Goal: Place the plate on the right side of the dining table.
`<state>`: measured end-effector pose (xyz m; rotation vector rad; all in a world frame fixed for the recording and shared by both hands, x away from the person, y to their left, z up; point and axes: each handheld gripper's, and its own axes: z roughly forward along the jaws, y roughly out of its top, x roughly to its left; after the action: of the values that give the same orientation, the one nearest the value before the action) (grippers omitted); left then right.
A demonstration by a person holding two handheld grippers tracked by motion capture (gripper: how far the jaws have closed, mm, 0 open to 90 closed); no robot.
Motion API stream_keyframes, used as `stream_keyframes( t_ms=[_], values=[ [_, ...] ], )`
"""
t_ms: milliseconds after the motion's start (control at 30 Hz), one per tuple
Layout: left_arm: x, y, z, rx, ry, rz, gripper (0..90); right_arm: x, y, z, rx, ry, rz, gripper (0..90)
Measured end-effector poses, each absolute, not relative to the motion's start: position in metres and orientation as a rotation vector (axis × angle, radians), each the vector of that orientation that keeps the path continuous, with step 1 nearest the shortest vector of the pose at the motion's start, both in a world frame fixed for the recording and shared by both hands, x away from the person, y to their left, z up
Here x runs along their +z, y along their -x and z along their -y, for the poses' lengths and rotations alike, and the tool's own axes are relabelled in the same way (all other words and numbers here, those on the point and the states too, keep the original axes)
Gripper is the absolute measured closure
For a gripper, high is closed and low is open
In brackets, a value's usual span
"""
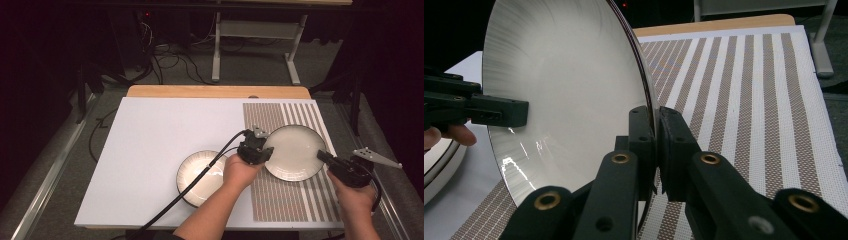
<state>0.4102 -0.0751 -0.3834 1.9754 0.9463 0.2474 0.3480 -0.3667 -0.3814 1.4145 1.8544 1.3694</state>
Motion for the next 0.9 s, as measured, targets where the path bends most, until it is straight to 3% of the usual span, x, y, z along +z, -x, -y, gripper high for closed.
stream_keyframes(
  t_ms=[900],
  values=[
    [-0.390, -0.412, 0.082, 0.225, -2.011, -0.965, 73.4, -0.392, -0.346, 0.372, 1.348, -1.446, -1.864, 87.7]
  ],
)
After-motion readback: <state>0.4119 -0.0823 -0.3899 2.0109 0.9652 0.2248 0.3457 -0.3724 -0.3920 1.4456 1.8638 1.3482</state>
